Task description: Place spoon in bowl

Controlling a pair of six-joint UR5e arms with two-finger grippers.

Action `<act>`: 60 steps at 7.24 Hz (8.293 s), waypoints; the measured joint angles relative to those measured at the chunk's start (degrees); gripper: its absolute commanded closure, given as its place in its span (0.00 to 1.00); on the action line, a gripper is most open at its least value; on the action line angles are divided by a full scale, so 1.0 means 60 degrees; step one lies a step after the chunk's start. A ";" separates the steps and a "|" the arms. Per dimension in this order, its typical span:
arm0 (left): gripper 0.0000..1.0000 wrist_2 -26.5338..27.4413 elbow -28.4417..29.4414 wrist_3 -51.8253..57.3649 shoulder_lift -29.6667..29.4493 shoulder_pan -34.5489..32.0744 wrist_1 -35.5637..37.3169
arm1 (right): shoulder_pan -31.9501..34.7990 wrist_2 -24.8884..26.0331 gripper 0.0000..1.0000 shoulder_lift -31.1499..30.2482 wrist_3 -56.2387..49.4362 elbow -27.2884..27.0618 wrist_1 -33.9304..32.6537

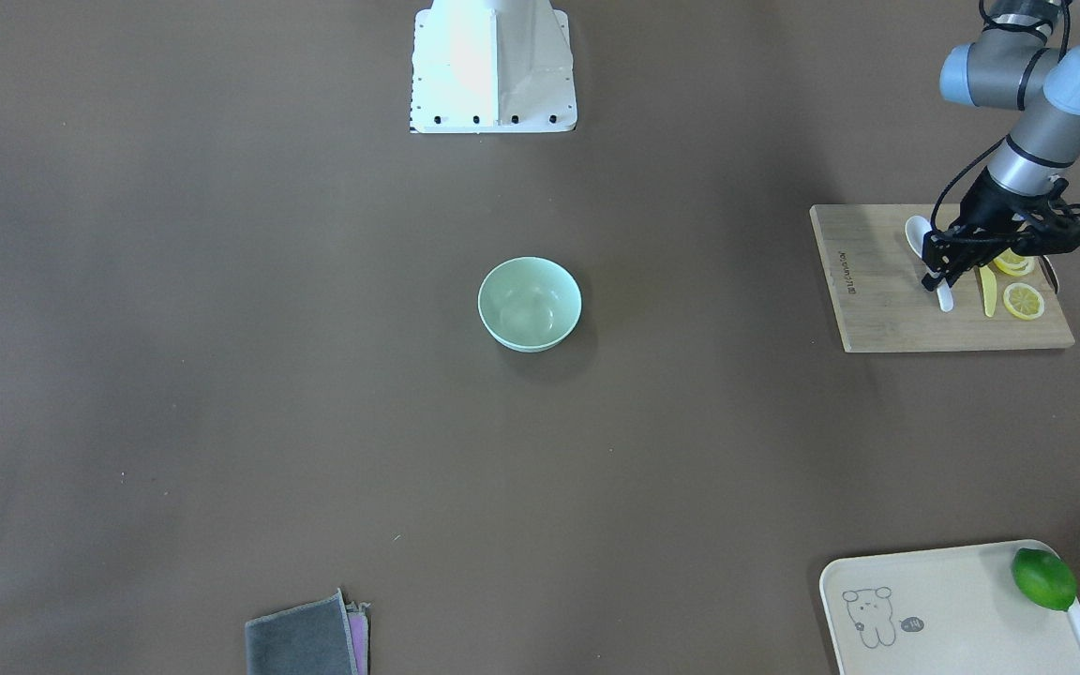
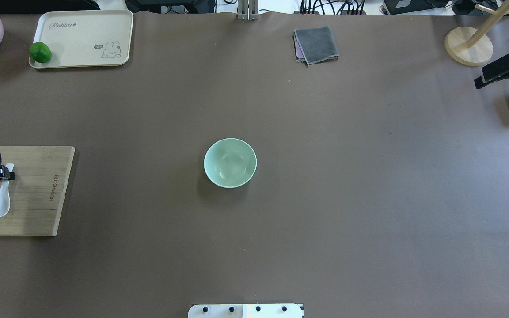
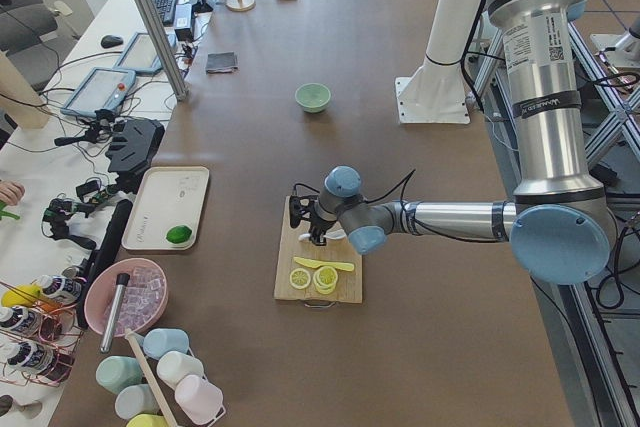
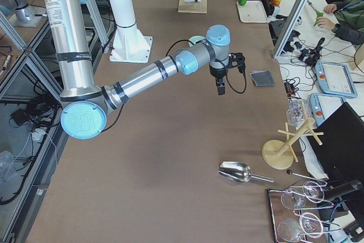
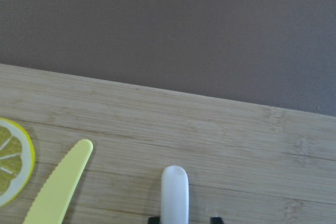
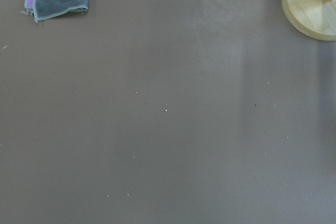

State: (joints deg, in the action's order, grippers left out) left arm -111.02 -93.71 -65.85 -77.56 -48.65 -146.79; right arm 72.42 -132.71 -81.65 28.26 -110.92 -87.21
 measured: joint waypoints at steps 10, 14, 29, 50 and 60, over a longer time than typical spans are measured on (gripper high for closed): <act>1.00 0.2297 -0.0934 -0.6258 -0.6012 0.2086 0.3950 | 0.0059 0.0066 0.00 -0.0518 0.0006 -0.0104 0.0018; 0.02 0.4017 0.0051 -0.7263 -0.8242 0.3475 0.5583 | 0.0073 0.0058 0.00 -0.0537 0.0007 -0.0114 0.0019; 0.01 -0.3267 -0.3346 1.1348 -0.3205 -0.5471 1.3822 | 0.3733 0.0339 0.00 -0.2737 -0.5917 -0.0232 -0.2170; 0.01 -0.4661 -0.1949 1.1473 0.0564 -0.8078 0.8821 | 0.3764 -0.0514 0.00 -0.3633 -0.6596 0.2169 0.0501; 0.02 -0.4377 -0.2013 1.1473 0.0548 -0.8092 0.8821 | 0.3764 -0.0513 0.00 -0.3633 -0.6600 0.2169 0.0502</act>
State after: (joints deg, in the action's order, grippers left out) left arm -137.29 -105.79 2.99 -74.27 -97.21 -93.87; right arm 95.01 -135.79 -103.45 -11.34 -97.91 -84.20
